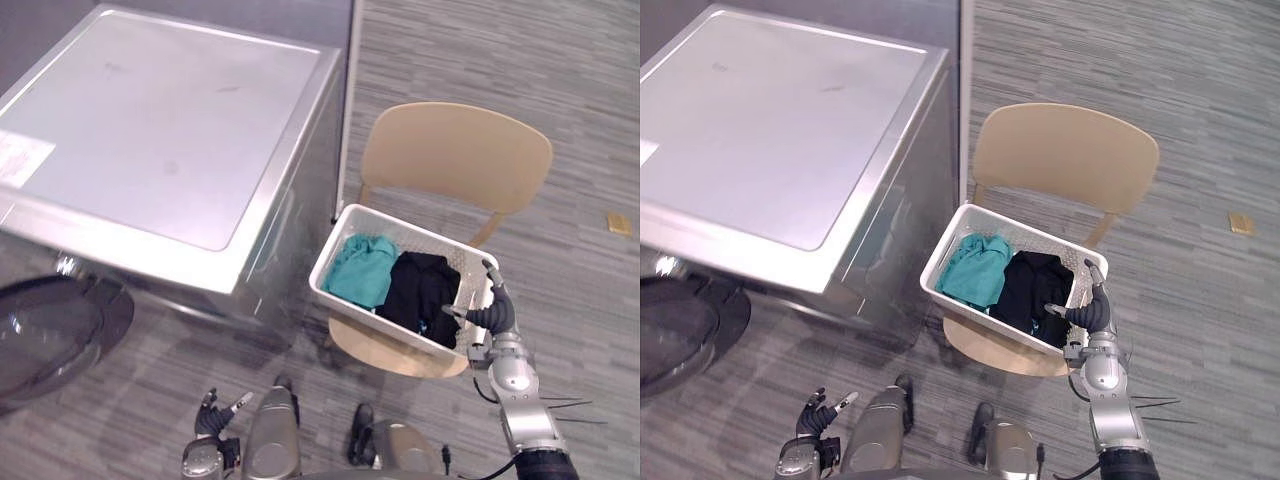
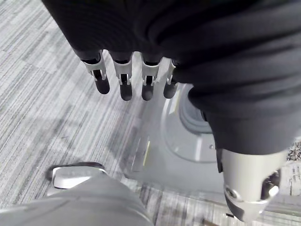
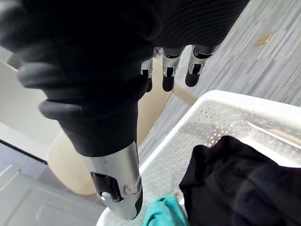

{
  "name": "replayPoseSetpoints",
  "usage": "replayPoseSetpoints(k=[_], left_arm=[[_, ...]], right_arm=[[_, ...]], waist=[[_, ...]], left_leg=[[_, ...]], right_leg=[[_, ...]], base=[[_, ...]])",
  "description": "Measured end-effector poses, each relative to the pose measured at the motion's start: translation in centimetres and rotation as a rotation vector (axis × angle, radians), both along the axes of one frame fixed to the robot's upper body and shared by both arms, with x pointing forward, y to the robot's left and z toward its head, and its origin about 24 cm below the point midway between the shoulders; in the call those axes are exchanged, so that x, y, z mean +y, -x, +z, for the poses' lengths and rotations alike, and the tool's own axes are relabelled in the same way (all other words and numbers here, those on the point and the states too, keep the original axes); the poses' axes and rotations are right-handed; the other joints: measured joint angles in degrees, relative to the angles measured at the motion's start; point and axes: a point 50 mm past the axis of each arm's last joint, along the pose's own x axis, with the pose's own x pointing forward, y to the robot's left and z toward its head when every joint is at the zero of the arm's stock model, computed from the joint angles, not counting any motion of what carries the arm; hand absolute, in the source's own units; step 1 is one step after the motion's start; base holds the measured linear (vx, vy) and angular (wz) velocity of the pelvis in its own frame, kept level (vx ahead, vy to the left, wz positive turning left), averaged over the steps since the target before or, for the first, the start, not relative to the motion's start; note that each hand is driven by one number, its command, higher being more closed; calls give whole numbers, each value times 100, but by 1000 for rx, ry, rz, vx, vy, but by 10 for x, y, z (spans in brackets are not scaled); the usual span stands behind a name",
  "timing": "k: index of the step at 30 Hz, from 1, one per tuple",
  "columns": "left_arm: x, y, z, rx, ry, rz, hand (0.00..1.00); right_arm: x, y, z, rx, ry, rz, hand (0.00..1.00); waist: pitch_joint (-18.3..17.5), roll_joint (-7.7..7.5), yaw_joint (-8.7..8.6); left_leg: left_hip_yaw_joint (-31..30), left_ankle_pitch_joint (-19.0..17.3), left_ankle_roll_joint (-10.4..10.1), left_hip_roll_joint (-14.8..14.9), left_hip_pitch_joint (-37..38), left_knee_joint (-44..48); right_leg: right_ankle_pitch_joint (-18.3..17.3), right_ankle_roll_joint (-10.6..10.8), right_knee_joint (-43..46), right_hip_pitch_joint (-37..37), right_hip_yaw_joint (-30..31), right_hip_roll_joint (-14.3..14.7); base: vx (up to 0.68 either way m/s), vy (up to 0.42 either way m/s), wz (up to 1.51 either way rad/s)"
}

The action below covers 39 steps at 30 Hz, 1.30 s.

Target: Pick up the laundry basket with both hands and put the clothes into the washing machine.

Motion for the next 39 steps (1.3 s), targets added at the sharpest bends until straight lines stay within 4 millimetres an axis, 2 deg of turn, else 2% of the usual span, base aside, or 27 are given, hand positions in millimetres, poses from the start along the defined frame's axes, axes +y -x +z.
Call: replayPoseSetpoints(k=[3,6,9,12,14,15,16,18,22,25,26,32,36,39], left_arm=[[-4,-8,2,-25,3,-22,0],[-2,-22,8,-66,-10,-31,0],[0,-30,11,-82,-18,-32,0],[0,-37,13,-100,-28,-27,0],[1,-38,13,-102,-20,-12,0],[0,-40,13,-108,-17,-11,0],[-3,-48,14,-117,-5,-13,0],[-5,-53,17,-134,3,-8,0],[-15,-70,24,-197,33,17,0],[-27,-83,32,-250,61,31,0],[-29,-86,35,-266,66,35,0],[-42,-107,53,-370,117,75,0],[-43,-110,56,-391,131,103,0],[-44,-110,57,-392,136,106,0]], right_arm=[[7,-34,15,-4,81,62,0],[15,-62,34,-23,133,105,0],[19,-88,53,-36,164,112,0],[14,-102,70,-40,210,96,0],[19,-111,81,-57,230,110,0],[23,-116,88,-68,244,118,0],[18,-119,90,-53,264,107,0],[16,-121,88,-29,274,97,0],[26,-131,101,-42,296,113,0],[33,-138,105,-42,289,98,0],[35,-139,106,-34,286,94,100],[56,-152,124,-41,290,86,100],[66,-153,122,-44,197,106,100],[75,-149,118,-73,91,137,100]], waist=[[189,75,-6],[499,165,33],[556,176,104],[686,252,230],[693,263,239],[698,273,302],[735,328,413],[762,369,512],[807,437,714],[817,441,783],[817,440,788],[824,432,783],[840,407,728],[888,327,686]], left_leg=[[352,164,194,-220,-77,-310],[363,222,280,-348,-249,-336],[335,353,389,-431,-556,-416],[222,473,425,-531,-645,-537],[177,521,451,-552,-806,-538],[140,564,456,-568,-952,-539],[77,606,452,-583,-1058,-540],[19,650,457,-588,-1155,-544],[-128,760,411,-585,-1528,-602],[-198,871,391,-584,-1723,-697],[-226,889,379,-581,-1754,-703],[-251,924,333,-514,-1841,-718],[-210,942,306,-465,-1826,-714],[-106,941,305,-428,-1701,-713]], right_leg=[[108,179,0,-355,263,-260],[169,280,-4,-533,304,-383],[217,335,0,-842,248,-452],[250,351,-8,-912,172,-487],[257,354,0,-1054,126,-493],[263,356,-3,-1184,104,-496],[271,354,-1,-1261,72,-494],[271,353,6,-1323,18,-490],[260,336,123,-1701,-122,-488],[232,293,212,-1936,-211,-493],[229,287,229,-1968,-234,-493],[156,178,404,-2122,-294,-458],[152,170,414,-2113,-311,-427],[153,168,427,-2020,-255,-414]], base=[[15,198,-37],[-52,135,1],[-70,76,13],[-52,41,20],[-60,29,15],[-61,29,13],[-42,21,16],[-40,7,22],[-38,-7,14],[-27,-26,8],[-14,-29,14],[-9,-48,1],[24,-42,-1],[56,-35,-7]])
